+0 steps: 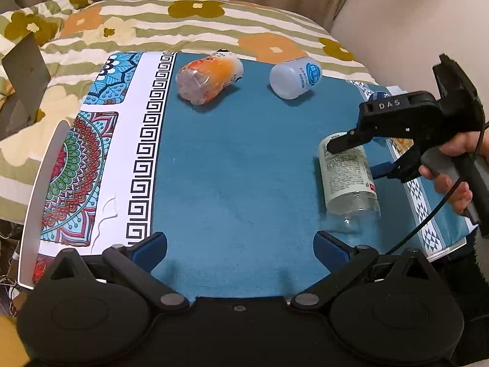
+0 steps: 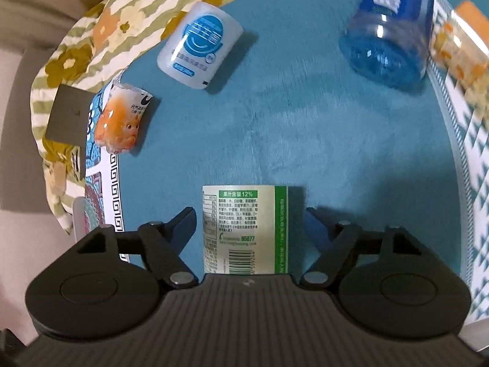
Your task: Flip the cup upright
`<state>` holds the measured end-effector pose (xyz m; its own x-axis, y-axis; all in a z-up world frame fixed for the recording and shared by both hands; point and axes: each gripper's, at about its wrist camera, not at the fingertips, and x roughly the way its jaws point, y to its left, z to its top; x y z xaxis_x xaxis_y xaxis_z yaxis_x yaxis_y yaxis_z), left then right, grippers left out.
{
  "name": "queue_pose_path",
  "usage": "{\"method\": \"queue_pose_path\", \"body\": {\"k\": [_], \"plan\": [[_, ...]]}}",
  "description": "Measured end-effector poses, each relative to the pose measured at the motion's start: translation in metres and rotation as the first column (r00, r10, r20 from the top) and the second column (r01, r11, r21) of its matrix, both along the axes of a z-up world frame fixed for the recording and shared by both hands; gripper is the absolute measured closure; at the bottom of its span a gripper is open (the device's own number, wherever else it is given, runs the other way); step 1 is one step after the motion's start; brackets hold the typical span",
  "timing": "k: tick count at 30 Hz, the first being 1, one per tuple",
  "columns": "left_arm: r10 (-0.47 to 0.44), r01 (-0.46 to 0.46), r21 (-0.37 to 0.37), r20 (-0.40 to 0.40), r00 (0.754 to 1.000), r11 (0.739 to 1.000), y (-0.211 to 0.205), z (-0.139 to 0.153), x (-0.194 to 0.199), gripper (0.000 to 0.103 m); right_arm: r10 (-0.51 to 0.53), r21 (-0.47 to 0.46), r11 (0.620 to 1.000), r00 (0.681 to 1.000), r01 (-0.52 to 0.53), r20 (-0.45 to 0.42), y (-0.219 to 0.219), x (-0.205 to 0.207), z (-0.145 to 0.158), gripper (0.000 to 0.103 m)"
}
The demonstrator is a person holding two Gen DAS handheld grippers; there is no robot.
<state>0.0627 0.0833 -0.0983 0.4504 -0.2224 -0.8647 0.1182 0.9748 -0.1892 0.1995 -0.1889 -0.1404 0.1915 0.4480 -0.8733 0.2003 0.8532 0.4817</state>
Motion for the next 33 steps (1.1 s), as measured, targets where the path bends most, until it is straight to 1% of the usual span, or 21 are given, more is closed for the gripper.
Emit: {"method": "queue_pose_path", "body": {"k": [4, 7, 12, 14, 15, 17, 18, 19, 20, 22, 24, 27, 29, 32, 33], "plan": [[-0.005, 0.005, 0.000, 0.001, 1.000, 1.000, 0.001, 0.000, 0.002, 0.000, -0.027, 0.040, 0.999, 0.999, 0.029, -0.029, -0.003, -0.001, -0.009, 0.025], [0.001, -0.001, -0.006, -0.005, 1.000, 1.000, 0.003, -0.002, 0.003, 0.000, -0.041, 0.052, 0.998, 0.999, 0.042, -0.032, -0.004, -0.002, -0.010, 0.026], [0.002, -0.002, -0.009, -0.014, 1.000, 1.000, 0.004, -0.003, 0.004, 0.000, -0.033, 0.046, 0.998, 0.999, 0.034, -0.014, -0.003, -0.004, -0.006, 0.028], [0.001, -0.001, -0.004, -0.010, 1.000, 1.000, 0.005, -0.001, 0.004, 0.000, -0.028, 0.043, 0.999, 1.000, 0.027, 0.013, -0.002, -0.005, 0.001, 0.029], [0.003, -0.003, -0.002, -0.009, 1.000, 1.000, 0.005, -0.001, 0.004, 0.000, -0.027, 0.044, 0.999, 0.999, 0.025, 0.041, -0.002, -0.007, 0.009, 0.029], [0.008, -0.008, -0.002, -0.006, 1.000, 1.000, 0.006, 0.000, 0.004, 0.000, -0.026, 0.034, 0.999, 0.993, 0.023, 0.111, 0.000, -0.012, 0.026, 0.029], [0.011, -0.011, -0.002, -0.003, 1.000, 1.000, 0.006, 0.000, 0.004, 0.000, -0.023, 0.014, 1.000, 0.985, 0.021, 0.172, 0.002, -0.016, 0.038, 0.029], [0.014, -0.014, -0.003, -0.002, 1.000, 1.000, 0.006, 0.000, 0.005, 0.000, -0.018, -0.009, 1.000, 0.972, 0.021, 0.232, 0.003, -0.021, 0.046, 0.029], [0.017, -0.017, -0.005, 0.000, 1.000, 1.000, 0.006, -0.001, 0.006, 0.000, -0.013, -0.040, 0.999, 0.947, 0.027, 0.320, 0.006, -0.027, 0.056, 0.029], [0.026, -0.026, -0.008, 0.003, 1.000, 1.000, 0.005, -0.003, 0.008, 0.000, -0.016, -0.095, 0.993, 0.875, 0.070, 0.484, 0.011, -0.040, 0.065, 0.029], [0.033, -0.033, -0.011, 0.002, 0.999, 0.999, 0.005, -0.006, 0.010, 0.000, -0.020, -0.133, 0.983, 0.787, 0.130, 0.616, 0.019, -0.051, 0.062, 0.029], [0.036, -0.036, -0.011, -0.003, 0.999, 0.999, 0.003, -0.012, 0.011, 0.000, -0.022, -0.159, 0.967, 0.683, 0.200, 0.730, 0.029, -0.060, 0.045, 0.028], [0.026, -0.026, -0.007, -0.005, 1.000, 1.000, 0.001, -0.015, 0.012, 0.000, -0.005, -0.180, 0.960, 0.655, 0.215, 0.756, 0.037, -0.061, 0.032, 0.029], [-0.001, 0.001, 0.005, -0.002, 1.000, 1.000, -0.002, -0.019, 0.011, 0.000, 0.017, -0.201, 0.955, 0.638, 0.217, 0.769, 0.044, -0.065, 0.016, 0.028], [-0.009, 0.009, 0.012, -0.001, 1.000, 1.000, -0.003, -0.021, 0.010, 0.000, 0.030, -0.215, 0.953, 0.638, 0.213, 0.769, 0.045, -0.065, 0.013, 0.028]]}}
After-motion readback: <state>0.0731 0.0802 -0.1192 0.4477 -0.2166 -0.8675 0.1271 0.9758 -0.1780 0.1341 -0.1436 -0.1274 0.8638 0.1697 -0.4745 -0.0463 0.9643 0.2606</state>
